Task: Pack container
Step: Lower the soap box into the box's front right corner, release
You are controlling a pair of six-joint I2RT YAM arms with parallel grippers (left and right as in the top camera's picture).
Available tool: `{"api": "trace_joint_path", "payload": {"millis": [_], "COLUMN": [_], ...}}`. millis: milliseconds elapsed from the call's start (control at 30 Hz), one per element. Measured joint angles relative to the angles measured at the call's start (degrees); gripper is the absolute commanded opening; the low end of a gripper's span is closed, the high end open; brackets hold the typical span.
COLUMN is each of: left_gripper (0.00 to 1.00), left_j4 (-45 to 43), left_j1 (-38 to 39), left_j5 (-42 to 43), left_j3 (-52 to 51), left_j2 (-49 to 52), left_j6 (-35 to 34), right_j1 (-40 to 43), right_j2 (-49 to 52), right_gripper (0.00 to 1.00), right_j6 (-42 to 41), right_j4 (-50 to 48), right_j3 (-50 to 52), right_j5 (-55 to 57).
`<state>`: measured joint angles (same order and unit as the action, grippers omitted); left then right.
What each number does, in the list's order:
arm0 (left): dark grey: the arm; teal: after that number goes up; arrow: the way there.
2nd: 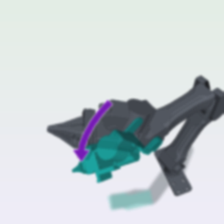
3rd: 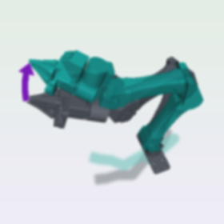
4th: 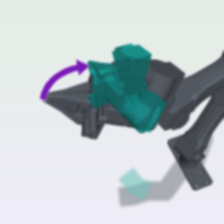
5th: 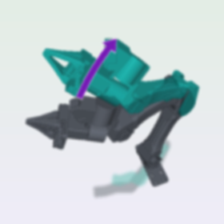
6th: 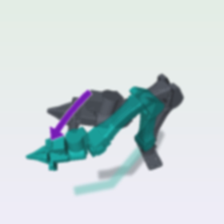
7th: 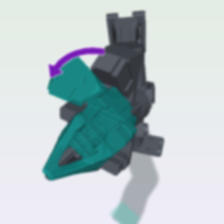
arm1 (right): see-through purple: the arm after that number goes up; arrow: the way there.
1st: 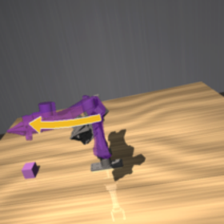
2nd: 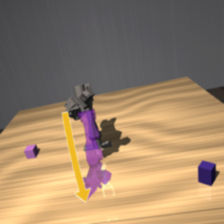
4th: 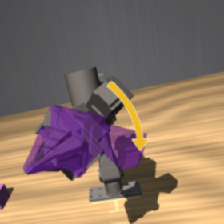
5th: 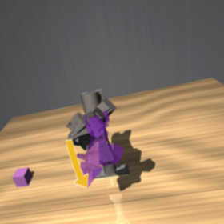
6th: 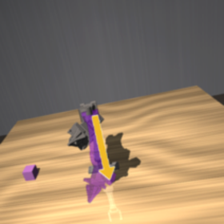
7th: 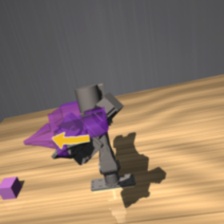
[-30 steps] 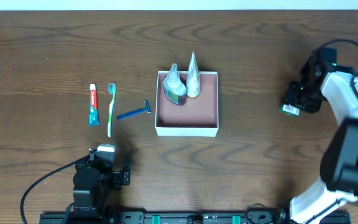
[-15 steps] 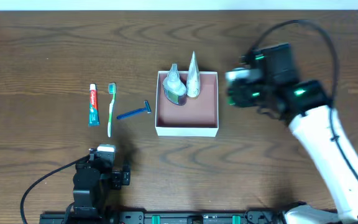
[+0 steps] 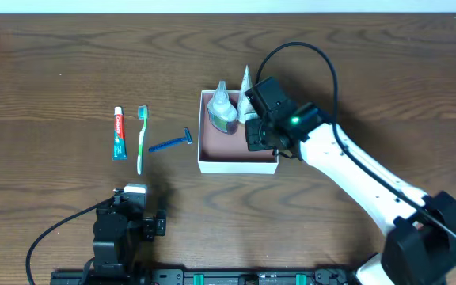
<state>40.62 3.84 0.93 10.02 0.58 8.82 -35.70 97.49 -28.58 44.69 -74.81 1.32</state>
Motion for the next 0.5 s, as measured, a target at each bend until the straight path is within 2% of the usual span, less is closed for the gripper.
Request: {"api": "trace_joint_path", "payload": {"millis": [233,500], "left_gripper": [0.98,0.98], "left_j4": [0.0,0.0], "left_j1": [0.0,0.0], "left_j5": [0.0,0.0], "left_j3": [0.0,0.0], "left_j2": [0.0,0.0], "left_j6": [0.0,0.0], "right_j1": [0.0,0.0], "right_j2": [1.1,1.1], "right_gripper": [0.66,0.68], "right_j6": [-1.9,-2.1], "right_j4": [-0.3,1.2], "right_j3": [0.0,0.0], "right_j5": [0.8,1.1]}}
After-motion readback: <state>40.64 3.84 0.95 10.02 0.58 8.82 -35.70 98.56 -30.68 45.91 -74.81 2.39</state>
